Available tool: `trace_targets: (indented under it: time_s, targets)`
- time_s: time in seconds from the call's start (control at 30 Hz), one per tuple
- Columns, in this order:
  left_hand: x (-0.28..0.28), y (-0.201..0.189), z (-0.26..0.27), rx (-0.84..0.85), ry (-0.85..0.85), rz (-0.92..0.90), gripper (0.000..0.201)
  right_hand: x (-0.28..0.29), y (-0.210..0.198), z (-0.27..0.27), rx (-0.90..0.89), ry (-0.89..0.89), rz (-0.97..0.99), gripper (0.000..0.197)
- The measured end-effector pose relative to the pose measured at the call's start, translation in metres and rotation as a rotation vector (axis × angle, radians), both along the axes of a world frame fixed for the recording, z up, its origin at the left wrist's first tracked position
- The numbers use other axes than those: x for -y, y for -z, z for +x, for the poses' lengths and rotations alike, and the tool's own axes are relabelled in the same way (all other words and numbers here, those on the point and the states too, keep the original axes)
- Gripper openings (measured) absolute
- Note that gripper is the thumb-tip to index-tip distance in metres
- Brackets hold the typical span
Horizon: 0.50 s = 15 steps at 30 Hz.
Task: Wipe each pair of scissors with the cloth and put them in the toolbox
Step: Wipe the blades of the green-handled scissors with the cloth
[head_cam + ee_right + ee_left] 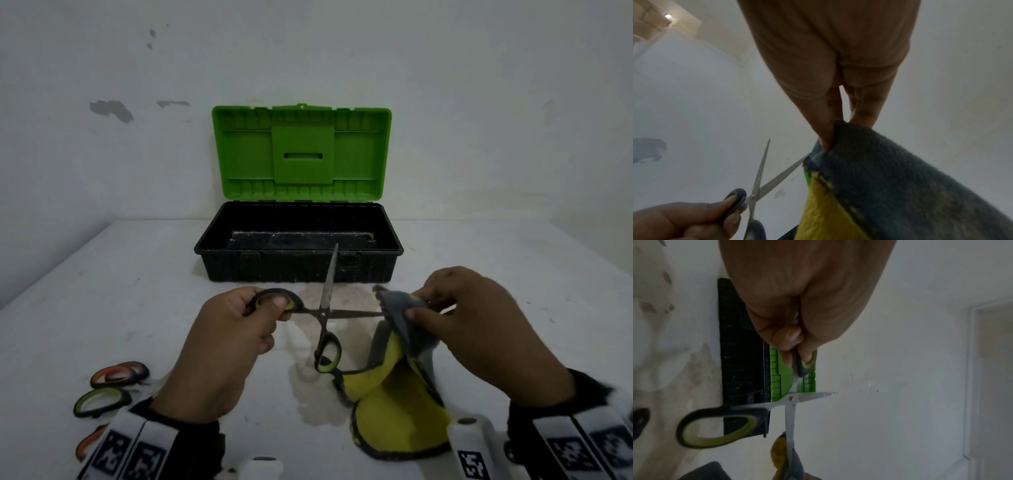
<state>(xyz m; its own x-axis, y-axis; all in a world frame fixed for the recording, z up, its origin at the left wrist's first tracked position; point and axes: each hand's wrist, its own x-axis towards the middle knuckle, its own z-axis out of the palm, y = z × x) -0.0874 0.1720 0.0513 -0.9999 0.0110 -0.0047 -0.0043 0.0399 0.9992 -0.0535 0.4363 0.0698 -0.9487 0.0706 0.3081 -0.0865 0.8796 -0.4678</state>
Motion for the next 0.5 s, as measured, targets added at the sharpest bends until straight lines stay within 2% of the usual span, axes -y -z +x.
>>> trace_targets:
  time_s: [0.13,0.27,0.37,0.5]
  targets:
    - [-0.004,-0.002,-0.001,0.051,0.001,0.133,0.014,-0.004,0.000,-0.002,-0.178,0.085,0.003,0.027]
    - [-0.008,-0.004,-0.002,0.132,0.025,0.226,0.016,0.002,-0.002,-0.003,-0.319,-0.010,-0.096,0.031]
    - [-0.012,-0.006,-0.003,0.175,0.015,0.304,0.016,0.006,0.001,-0.008,-0.324,-0.038,-0.232,0.027]
    - [-0.019,-0.008,-0.002,0.191,0.012,0.322,0.017,0.026,0.002,-0.006,-0.273,-0.110,-0.298,0.021]
